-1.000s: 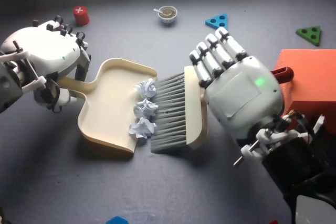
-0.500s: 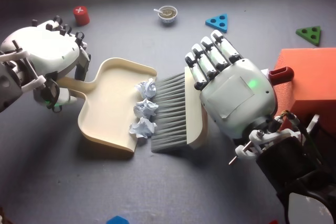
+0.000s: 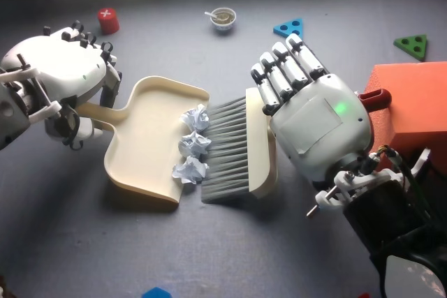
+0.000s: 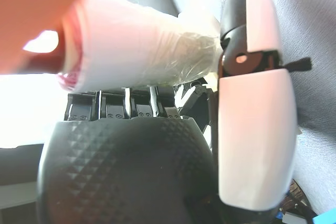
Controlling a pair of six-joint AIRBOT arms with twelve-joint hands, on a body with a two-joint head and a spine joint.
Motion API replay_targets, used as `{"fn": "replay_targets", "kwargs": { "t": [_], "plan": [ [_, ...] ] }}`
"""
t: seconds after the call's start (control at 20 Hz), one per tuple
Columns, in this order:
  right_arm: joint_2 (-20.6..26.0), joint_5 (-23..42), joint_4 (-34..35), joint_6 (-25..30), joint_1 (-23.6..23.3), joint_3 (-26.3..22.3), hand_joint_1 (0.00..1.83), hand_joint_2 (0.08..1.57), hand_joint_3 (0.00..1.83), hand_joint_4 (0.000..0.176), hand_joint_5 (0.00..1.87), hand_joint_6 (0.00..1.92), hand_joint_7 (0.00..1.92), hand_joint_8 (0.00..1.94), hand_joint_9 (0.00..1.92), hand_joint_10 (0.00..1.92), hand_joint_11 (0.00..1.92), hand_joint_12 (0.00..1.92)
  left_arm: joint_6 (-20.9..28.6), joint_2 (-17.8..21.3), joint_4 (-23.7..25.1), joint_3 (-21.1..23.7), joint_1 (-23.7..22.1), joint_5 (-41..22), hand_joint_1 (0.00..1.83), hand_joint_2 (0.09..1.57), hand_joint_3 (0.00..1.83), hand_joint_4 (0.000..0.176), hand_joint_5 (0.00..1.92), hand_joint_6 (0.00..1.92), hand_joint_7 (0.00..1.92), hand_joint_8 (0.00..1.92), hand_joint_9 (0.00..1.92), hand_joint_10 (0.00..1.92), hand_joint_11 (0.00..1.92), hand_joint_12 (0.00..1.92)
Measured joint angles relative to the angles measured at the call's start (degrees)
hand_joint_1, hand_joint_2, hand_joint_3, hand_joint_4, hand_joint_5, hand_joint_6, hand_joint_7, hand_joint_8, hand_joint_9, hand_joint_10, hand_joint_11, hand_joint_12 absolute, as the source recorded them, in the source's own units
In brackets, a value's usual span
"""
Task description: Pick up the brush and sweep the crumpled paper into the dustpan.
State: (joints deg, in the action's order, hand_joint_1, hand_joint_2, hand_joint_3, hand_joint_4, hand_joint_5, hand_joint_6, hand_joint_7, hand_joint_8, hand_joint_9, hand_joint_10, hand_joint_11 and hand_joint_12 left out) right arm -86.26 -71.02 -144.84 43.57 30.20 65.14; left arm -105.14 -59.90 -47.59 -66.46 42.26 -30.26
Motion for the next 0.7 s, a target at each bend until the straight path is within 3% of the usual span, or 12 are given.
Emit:
{"fn": "replay_targets", "kwargs": {
  "t": [0.05, 0.15, 0.2, 0.25, 0.3, 0.35, 0.4, 0.45, 0.5, 0.6, 0.65, 0.7],
  "plan": [
    [0.11, -0.04, 0.00, 0.00, 0.00, 0.00, 1.06, 1.07, 0.00, 0.000, 0.42, 0.01, 0.45, 0.02, 0.48, 0.03, 0.44, 0.13, 0.00, 0.00, 0.02, 0.00, 0.00, 0.00, 0.99, 1.21, 0.00, 0.062, 0.81, 1.25, 0.34, 0.00, 0.27, 0.00, 0.00, 0.65],
    [0.13, -0.09, 0.02, 0.00, 0.00, 0.00, 1.12, 1.07, 0.00, 0.000, 0.78, 0.03, 0.86, 0.02, 0.85, 0.05, 0.58, 0.47, -0.02, 0.00, 0.00, 0.11, 0.00, -0.04, 1.00, 1.19, 0.00, 0.062, 0.84, 1.21, 0.34, 0.00, 0.28, 0.00, 0.00, 0.66],
    [0.13, -0.09, 0.02, 0.02, 0.00, 0.00, 1.22, 1.09, 0.00, 0.000, 1.09, 0.41, 0.94, 0.95, 0.95, 0.12, 0.51, 0.89, 0.00, 0.00, 0.02, 0.11, 0.00, -0.17, 1.01, 1.18, 0.00, 0.061, 0.85, 1.19, 0.35, 0.00, 0.28, 0.00, 0.00, 0.67],
    [0.13, -0.07, 0.07, 0.04, 0.00, 0.00, 1.20, 1.05, 0.00, 0.000, 1.18, 0.55, 0.89, 1.10, 0.82, 1.09, 0.49, 1.50, 0.00, 0.00, 0.00, 0.11, 0.00, -0.20, 0.96, 1.20, 0.00, 0.124, 0.81, 1.25, 0.33, 0.00, 0.26, 0.01, 0.00, 0.63],
    [0.11, 0.00, 0.09, 0.04, 0.00, 0.00, 1.20, 1.04, 0.00, 0.000, 1.19, 0.60, 0.87, 1.28, 0.73, 1.57, 0.51, 1.75, -0.02, 0.00, 0.00, 0.11, 0.00, -0.20, 0.97, 1.20, 0.00, 0.107, 0.82, 1.23, 0.33, 0.00, 0.26, 0.01, 0.00, 0.63],
    [0.11, 0.04, 0.13, 0.02, 0.00, 0.00, 1.20, 1.04, 0.00, 0.000, 1.15, 0.68, 0.84, 1.66, 0.81, 1.85, 0.71, 1.89, -0.02, 0.00, 0.00, 0.11, 0.00, -0.20, 0.97, 1.19, 0.00, 0.119, 0.83, 1.22, 0.34, 0.00, 0.27, 0.01, 0.00, 0.66],
    [0.11, 0.04, 0.20, 0.02, 0.00, 0.00, 1.30, 1.03, 0.00, 0.000, 1.06, 0.85, 0.85, 1.88, 0.91, 1.91, 0.85, 1.91, -0.02, 0.00, 0.02, 0.11, 0.00, -0.22, 0.97, 1.19, 0.00, 0.125, 0.82, 1.23, 0.34, 0.00, 0.28, 0.01, 0.00, 0.68],
    [0.11, 0.07, 0.20, 0.00, 0.00, 0.00, 1.38, 1.04, 0.00, 0.000, 0.94, 1.64, 0.91, 1.93, 1.04, 1.92, 1.00, 1.92, -0.02, 0.00, 0.02, 0.11, 0.00, -0.22, 1.00, 1.18, 0.00, 0.084, 0.84, 1.20, 0.35, 0.00, 0.28, 0.01, 0.00, 0.67],
    [0.11, 0.15, 0.22, 0.04, 0.02, 0.00, 1.40, 1.05, 0.00, 0.000, 0.96, 1.86, 0.95, 1.94, 1.09, 1.92, 1.08, 1.92, -0.02, 0.00, 0.02, 0.11, 0.00, -0.22, 1.00, 1.18, 0.00, 0.083, 0.86, 1.17, 0.35, 0.00, 0.28, 0.00, 0.00, 0.67],
    [0.13, 0.35, 0.37, -0.02, 0.02, 0.00, 1.46, 1.10, 0.01, 0.000, 1.04, 1.92, 1.04, 1.94, 1.25, 1.92, 1.22, 1.92, -0.02, 0.00, 0.02, 0.11, 0.00, -0.22, 0.98, 1.18, 0.00, 0.119, 0.84, 1.19, 0.34, 0.00, 0.27, 0.00, 0.00, 0.68],
    [0.26, 0.55, 0.33, 0.04, 0.02, 0.00, 1.49, 1.10, 0.00, 0.000, 1.05, 1.92, 1.14, 1.94, 1.34, 1.92, 1.30, 1.92, -0.07, 0.00, 0.02, 0.11, -0.11, -0.22, 1.00, 1.18, 0.00, 0.092, 0.85, 1.18, 0.35, 0.00, 0.28, 0.00, 0.00, 0.70],
    [0.48, 0.85, 0.07, 0.07, 0.02, 0.00, 1.52, 1.12, 0.00, 0.000, 1.03, 1.92, 1.20, 1.94, 1.38, 1.92, 1.34, 1.92, -0.09, 0.00, 0.02, 0.13, -0.24, -0.24, 1.00, 1.18, 0.00, 0.086, 0.85, 1.18, 0.36, 0.01, 0.29, 0.01, 0.00, 0.70]
  ]
}}
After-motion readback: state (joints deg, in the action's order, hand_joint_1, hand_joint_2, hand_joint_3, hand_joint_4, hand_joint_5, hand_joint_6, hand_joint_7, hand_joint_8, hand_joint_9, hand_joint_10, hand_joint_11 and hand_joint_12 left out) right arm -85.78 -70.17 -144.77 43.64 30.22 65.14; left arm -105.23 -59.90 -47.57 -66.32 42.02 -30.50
